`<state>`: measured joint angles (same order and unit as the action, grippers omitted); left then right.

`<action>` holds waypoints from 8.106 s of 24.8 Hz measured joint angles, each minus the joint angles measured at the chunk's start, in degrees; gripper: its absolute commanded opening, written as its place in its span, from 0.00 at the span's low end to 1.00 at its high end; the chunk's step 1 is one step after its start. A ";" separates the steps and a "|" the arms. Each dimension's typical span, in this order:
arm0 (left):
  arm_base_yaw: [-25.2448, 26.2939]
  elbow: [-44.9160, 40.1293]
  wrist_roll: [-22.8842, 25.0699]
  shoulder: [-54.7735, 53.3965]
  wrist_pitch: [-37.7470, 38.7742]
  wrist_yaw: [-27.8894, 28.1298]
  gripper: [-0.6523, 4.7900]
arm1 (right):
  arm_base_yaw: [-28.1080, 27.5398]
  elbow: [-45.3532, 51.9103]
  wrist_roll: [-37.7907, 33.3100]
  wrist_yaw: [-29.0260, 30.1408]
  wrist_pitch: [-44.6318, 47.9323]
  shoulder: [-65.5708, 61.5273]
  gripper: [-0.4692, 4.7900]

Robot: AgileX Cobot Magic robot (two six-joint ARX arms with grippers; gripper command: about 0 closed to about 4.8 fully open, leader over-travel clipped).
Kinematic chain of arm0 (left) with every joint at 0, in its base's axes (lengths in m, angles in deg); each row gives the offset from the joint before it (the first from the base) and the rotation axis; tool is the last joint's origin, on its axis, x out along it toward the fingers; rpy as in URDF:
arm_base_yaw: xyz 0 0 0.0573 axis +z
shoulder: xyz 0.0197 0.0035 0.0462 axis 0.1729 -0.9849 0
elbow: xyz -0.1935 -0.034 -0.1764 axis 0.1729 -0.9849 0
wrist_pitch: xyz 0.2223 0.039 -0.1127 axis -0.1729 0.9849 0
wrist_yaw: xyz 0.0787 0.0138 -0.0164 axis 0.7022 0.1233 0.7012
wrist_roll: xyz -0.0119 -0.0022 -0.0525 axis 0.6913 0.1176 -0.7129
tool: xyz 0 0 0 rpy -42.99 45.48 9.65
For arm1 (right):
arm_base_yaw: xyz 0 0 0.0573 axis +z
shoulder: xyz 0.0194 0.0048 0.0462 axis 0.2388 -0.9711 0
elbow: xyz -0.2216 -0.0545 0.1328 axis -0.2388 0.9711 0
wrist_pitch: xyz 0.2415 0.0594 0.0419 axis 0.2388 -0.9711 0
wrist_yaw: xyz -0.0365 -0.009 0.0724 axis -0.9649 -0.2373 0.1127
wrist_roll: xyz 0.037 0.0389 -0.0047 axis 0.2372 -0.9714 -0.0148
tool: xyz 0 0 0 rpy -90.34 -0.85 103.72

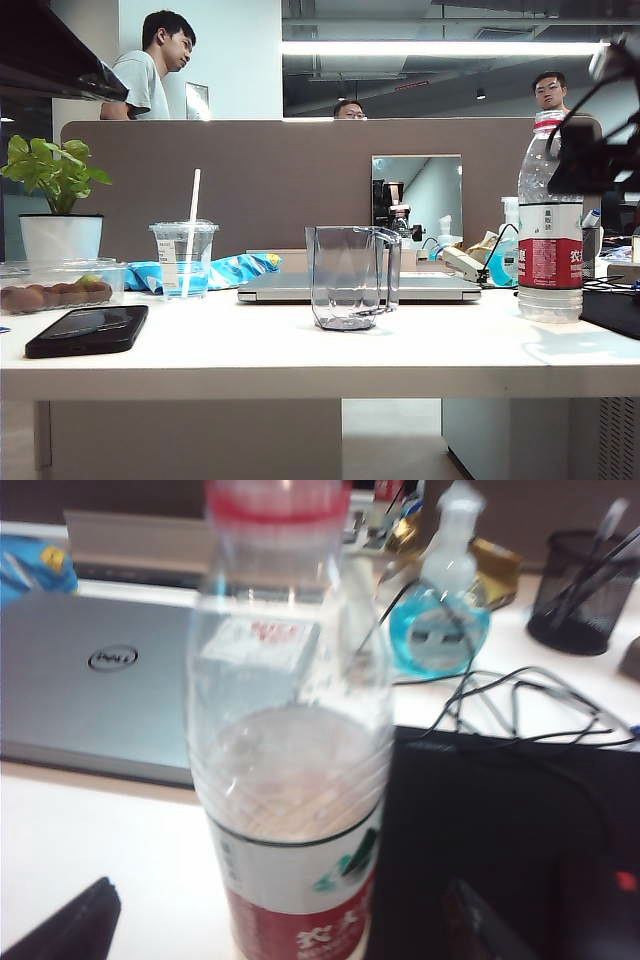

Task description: Pick up the mineral water bottle on the table and pour water into the mug until it's half full.

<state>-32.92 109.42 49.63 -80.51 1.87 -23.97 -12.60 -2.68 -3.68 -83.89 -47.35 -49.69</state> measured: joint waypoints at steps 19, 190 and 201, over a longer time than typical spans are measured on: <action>0.00 0.00 0.02 -0.02 0.11 0.20 0.11 | 0.15 -9.20 0.00 0.79 19.82 -26.03 1.00; -0.02 0.00 1.36 0.04 7.82 2.51 0.11 | 19.10 -37.48 88.78 -30.60 -40.30 -14.38 0.57; -0.02 0.00 1.36 0.04 7.82 2.51 0.11 | 21.03 -37.48 68.15 -24.83 -40.30 -14.38 0.57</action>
<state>-32.94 109.42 50.99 -80.47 9.70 -21.46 8.42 -40.16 64.47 -108.72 -87.65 -64.07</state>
